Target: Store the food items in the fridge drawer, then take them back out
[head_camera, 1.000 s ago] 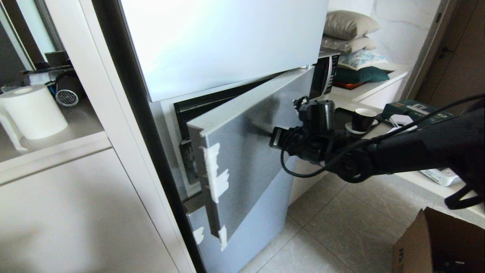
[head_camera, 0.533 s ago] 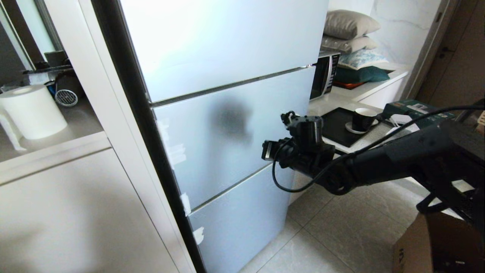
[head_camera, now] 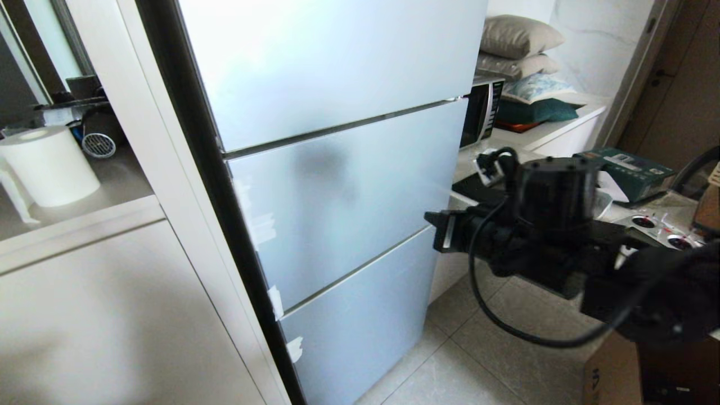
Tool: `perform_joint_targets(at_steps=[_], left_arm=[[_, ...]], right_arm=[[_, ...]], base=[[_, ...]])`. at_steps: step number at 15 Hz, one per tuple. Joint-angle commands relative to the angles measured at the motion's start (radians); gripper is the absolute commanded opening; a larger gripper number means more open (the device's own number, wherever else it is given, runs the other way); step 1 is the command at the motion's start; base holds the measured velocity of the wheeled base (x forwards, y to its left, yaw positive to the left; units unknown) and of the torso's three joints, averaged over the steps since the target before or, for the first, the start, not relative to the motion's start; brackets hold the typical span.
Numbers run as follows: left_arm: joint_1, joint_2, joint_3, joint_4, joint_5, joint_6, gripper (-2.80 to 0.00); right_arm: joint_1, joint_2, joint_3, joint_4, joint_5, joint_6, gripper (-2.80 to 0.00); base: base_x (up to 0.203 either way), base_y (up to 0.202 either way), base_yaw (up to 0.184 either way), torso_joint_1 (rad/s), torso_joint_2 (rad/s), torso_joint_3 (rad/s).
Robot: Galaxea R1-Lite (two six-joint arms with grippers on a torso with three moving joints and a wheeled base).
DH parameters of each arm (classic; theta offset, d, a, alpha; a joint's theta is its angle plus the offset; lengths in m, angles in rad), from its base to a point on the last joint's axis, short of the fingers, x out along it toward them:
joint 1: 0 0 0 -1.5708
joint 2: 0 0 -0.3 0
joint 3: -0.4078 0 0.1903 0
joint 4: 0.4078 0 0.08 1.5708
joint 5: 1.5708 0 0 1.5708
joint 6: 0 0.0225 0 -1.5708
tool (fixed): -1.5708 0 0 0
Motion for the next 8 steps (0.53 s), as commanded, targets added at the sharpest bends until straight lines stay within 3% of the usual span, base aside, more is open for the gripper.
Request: perform_joint_targets(at_steps=[1, 3, 4, 6, 8], left_arm=[[0.000, 0.000, 0.000, 0.000, 0.000, 0.000, -2.80], [0.000, 0.000, 0.000, 0.000, 0.000, 0.000, -2.80], [0.000, 0.000, 0.000, 0.000, 0.000, 0.000, -2.80], [0.000, 0.000, 0.000, 0.000, 0.000, 0.000, -2.80], [0.000, 0.000, 0.000, 0.000, 0.000, 0.000, -2.80]], right_arm=[[0.047, -0.321, 0.180, 0.007, -0.108, -0.042, -2.80], [0.058, -0.504, 0.345, 0.017, -0.225, -0.110, -2.80], [0.025, -0.591, 0.427, 0.030, -0.250, -0.143, -2.80], [-0.153, -0.767, 0.536, 0.111, -0.212, -0.212, -2.80], [-0.328, -0.976, 0.625, 0.248, -0.113, -0.259, -2.80]], base=[[0.000, 0.000, 0.000, 0.000, 0.00, 0.000], [0.000, 0.000, 0.000, 0.000, 0.00, 0.000], [0.000, 0.000, 0.000, 0.000, 0.00, 0.000], [0.000, 0.000, 0.000, 0.000, 0.00, 0.000], [0.000, 0.000, 0.000, 0.000, 0.00, 0.000]])
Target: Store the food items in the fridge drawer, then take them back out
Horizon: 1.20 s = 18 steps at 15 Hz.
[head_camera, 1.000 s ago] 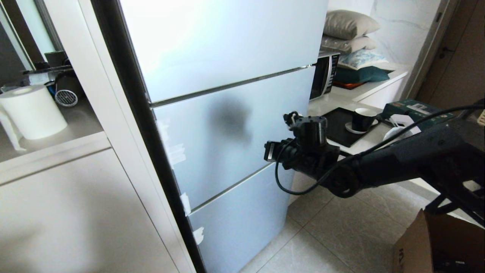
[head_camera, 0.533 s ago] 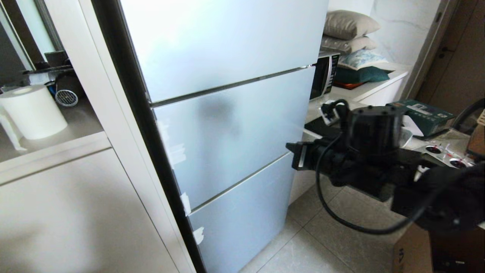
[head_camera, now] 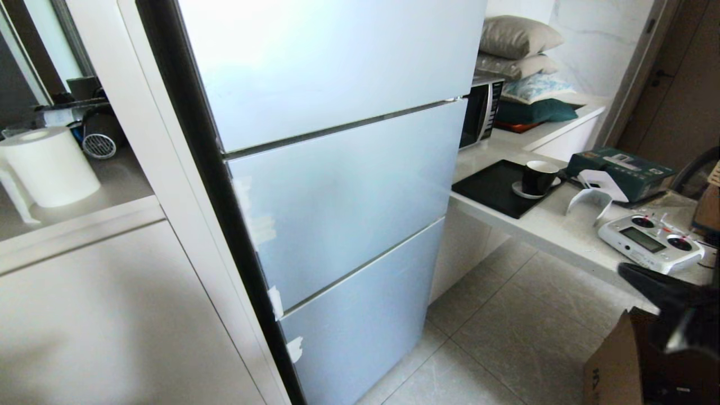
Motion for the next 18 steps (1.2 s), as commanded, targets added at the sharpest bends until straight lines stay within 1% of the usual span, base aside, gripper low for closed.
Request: perform_joint_targets(at_steps=[1, 2, 3, 4, 6, 8, 10, 11, 12, 13, 18], left_arm=[[0.000, 0.000, 0.000, 0.000, 0.000, 0.000, -2.80], [0.000, 0.000, 0.000, 0.000, 0.000, 0.000, -2.80], [0.000, 0.000, 0.000, 0.000, 0.000, 0.000, -2.80], [0.000, 0.000, 0.000, 0.000, 0.000, 0.000, -2.80], [0.000, 0.000, 0.000, 0.000, 0.000, 0.000, -2.80], [0.000, 0.000, 0.000, 0.000, 0.000, 0.000, -2.80], [0.000, 0.000, 0.000, 0.000, 0.000, -0.001, -2.80], [0.000, 0.000, 0.000, 0.000, 0.000, -0.001, -2.80], [0.000, 0.000, 0.000, 0.000, 0.000, -0.001, -2.80], [0.000, 0.000, 0.000, 0.000, 0.000, -0.001, -2.80], [0.000, 0.001, 0.000, 0.000, 0.000, -0.001, -2.80]], right_arm=[[-0.209, -0.345, 0.123, 0.152, 0.095, -0.037, -2.80], [-0.257, -0.434, 0.178, 0.200, 0.126, -0.052, -2.80], [-0.286, -0.527, 0.234, 0.234, 0.148, -0.076, -2.80], [-0.311, -0.617, 0.285, 0.260, 0.163, -0.119, -2.80], [-0.355, -0.773, 0.338, 0.326, 0.190, -0.187, -2.80], [-0.386, -0.936, 0.356, 0.418, 0.265, -0.214, -2.80], [-0.399, -1.026, 0.365, 0.467, 0.306, -0.204, -2.80], [-0.406, -1.024, 0.370, 0.487, 0.316, -0.168, -2.80], [-0.411, -1.016, 0.373, 0.496, 0.312, -0.113, -2.80], [-0.412, -1.015, 0.373, 0.498, 0.308, -0.099, -2.80], [-0.412, -1.015, 0.373, 0.498, 0.307, -0.093, -2.80]], base=[[0.000, 0.000, 0.000, 0.000, 0.00, 0.000], [0.000, 0.000, 0.000, 0.000, 0.00, 0.000], [0.000, 0.000, 0.000, 0.000, 0.00, 0.000], [0.000, 0.000, 0.000, 0.000, 0.00, 0.000], [0.000, 0.000, 0.000, 0.000, 0.00, 0.000], [0.000, 0.000, 0.000, 0.000, 0.00, 0.000], [0.000, 0.000, 0.000, 0.000, 0.00, 0.000], [0.000, 0.000, 0.000, 0.000, 0.00, 0.000], [0.000, 0.000, 0.000, 0.000, 0.00, 0.000], [0.000, 0.000, 0.000, 0.000, 0.00, 0.000], [0.000, 0.000, 0.000, 0.000, 0.00, 0.000]])
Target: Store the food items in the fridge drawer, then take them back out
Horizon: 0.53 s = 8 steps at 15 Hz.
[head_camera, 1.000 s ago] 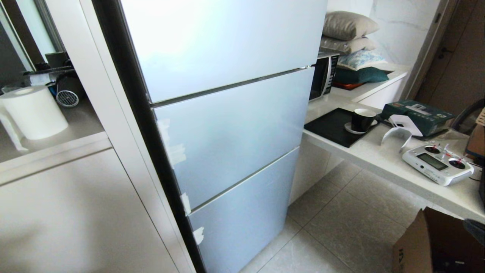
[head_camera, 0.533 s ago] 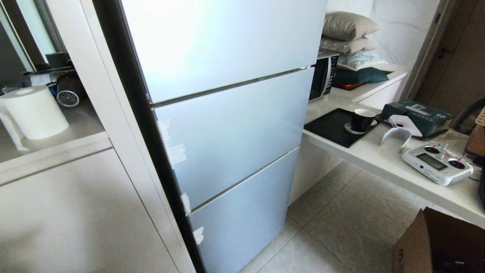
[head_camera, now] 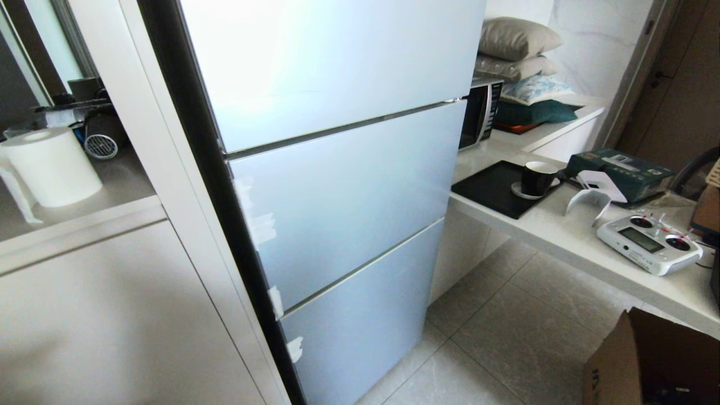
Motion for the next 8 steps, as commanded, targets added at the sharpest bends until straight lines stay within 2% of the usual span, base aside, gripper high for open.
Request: perform_joint_targets(at_steps=[1, 8], left_arm=[[0.000, 0.000, 0.000, 0.000, 0.001, 0.000, -2.80], [0.000, 0.000, 0.000, 0.000, 0.001, 0.001, -2.80]], right_arm=[[0.000, -0.002, 0.001, 0.003, 0.000, -0.001, -2.80], [0.000, -0.002, 0.001, 0.003, 0.000, -0.001, -2.80]], base=[[0.000, 0.000, 0.000, 0.000, 0.00, 0.000], [0.000, 0.000, 0.000, 0.000, 0.00, 0.000]])
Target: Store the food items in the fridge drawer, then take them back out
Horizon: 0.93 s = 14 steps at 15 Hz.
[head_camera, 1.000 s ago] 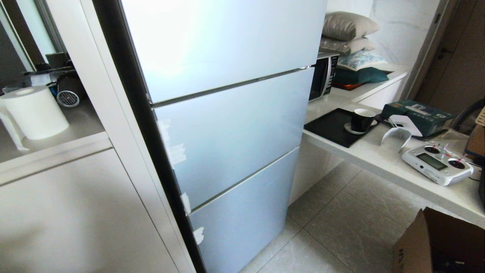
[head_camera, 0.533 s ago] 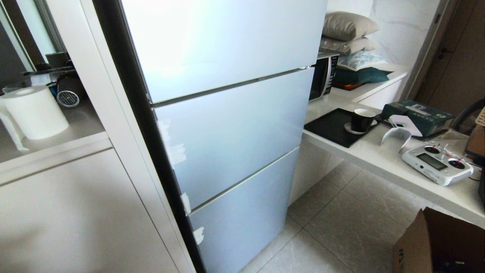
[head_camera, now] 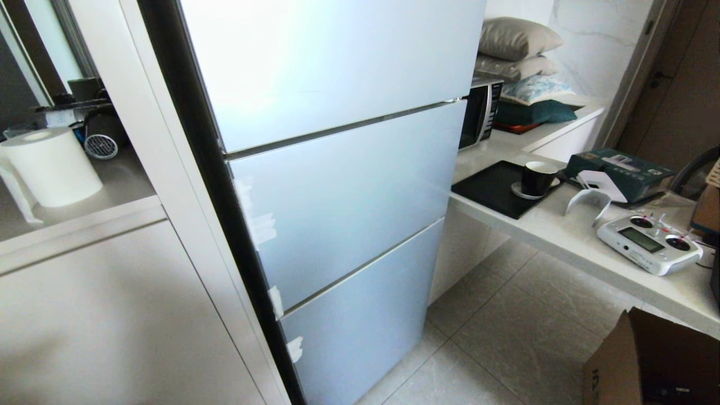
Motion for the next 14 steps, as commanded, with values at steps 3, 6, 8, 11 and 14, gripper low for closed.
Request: perform_joint_targets(at_steps=[3, 6, 8, 11, 14], left_arm=[[0.000, 0.004, -0.060, -0.013, 0.006, -0.001, -2.80], [-0.007, 0.178, -0.212, -0.032, 0.000, -0.125, -2.80], [-0.038, 0.400, -0.272, -0.083, -0.022, -0.259, -2.80], [-0.095, 0.744, -0.308, -0.275, -0.086, -0.489, -2.80], [-0.124, 1.035, -0.316, -0.572, -0.125, -0.676, -2.80]], right_arm=[[0.000, 0.001, 0.000, 0.001, 0.001, -0.001, -2.80], [0.000, 0.001, 0.000, 0.001, 0.001, -0.001, -2.80], [0.000, 0.001, 0.000, 0.001, 0.001, -0.001, -2.80], [0.000, 0.001, 0.000, 0.001, 0.001, -0.001, -2.80], [0.000, 0.001, 0.000, 0.001, 0.001, -0.001, -2.80]], base=[[0.000, 0.000, 0.000, 0.000, 0.00, 0.000], [0.000, 0.000, 0.000, 0.000, 0.00, 0.000], [0.000, 0.000, 0.000, 0.000, 0.00, 0.000], [0.000, 0.000, 0.000, 0.000, 0.00, 0.000], [0.000, 0.000, 0.000, 0.000, 0.00, 0.000]])
